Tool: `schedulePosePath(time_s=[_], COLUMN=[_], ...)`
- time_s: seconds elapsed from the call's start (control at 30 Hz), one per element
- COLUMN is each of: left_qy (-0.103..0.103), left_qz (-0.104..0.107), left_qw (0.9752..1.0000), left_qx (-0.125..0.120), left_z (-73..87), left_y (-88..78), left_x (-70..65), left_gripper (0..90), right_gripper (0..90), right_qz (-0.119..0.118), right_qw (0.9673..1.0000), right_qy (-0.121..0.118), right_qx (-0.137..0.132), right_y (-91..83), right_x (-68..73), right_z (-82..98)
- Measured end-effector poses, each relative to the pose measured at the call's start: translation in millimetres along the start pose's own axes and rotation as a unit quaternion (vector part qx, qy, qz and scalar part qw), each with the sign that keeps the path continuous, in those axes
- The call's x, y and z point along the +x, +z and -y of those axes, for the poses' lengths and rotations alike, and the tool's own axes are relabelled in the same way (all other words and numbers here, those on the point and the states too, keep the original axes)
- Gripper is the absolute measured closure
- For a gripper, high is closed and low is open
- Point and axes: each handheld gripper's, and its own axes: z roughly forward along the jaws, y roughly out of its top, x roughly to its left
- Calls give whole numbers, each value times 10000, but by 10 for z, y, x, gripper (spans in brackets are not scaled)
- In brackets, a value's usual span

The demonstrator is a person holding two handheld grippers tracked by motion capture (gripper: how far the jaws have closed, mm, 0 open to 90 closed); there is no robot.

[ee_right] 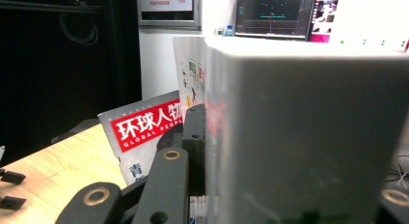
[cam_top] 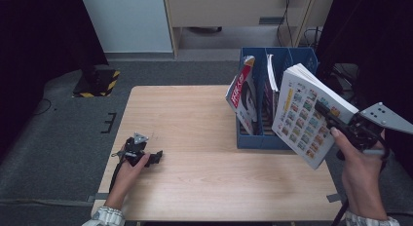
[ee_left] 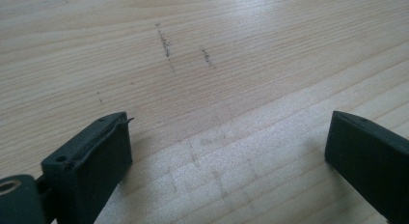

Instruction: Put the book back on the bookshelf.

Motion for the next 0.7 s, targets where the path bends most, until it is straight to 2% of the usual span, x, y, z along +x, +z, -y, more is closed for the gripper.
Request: schedulePosePath(time_s=[0.43,0.7], left_qy=[-2,-1], left_qz=[-1,-1], left_qw=[10000,10000], left_qx=[-1,2], left_z=[0,-1], left_y=[0,1], left_x=[0,0], left_gripper=[19,18], right_gripper=[737,737], right_qz=[280,392], right_qw=[9996,9992], right_qy=[-63,0], right_qx=[-7,-42], right_y=[-49,13], right_x=[-119,-154], right_z=[-37,-81])
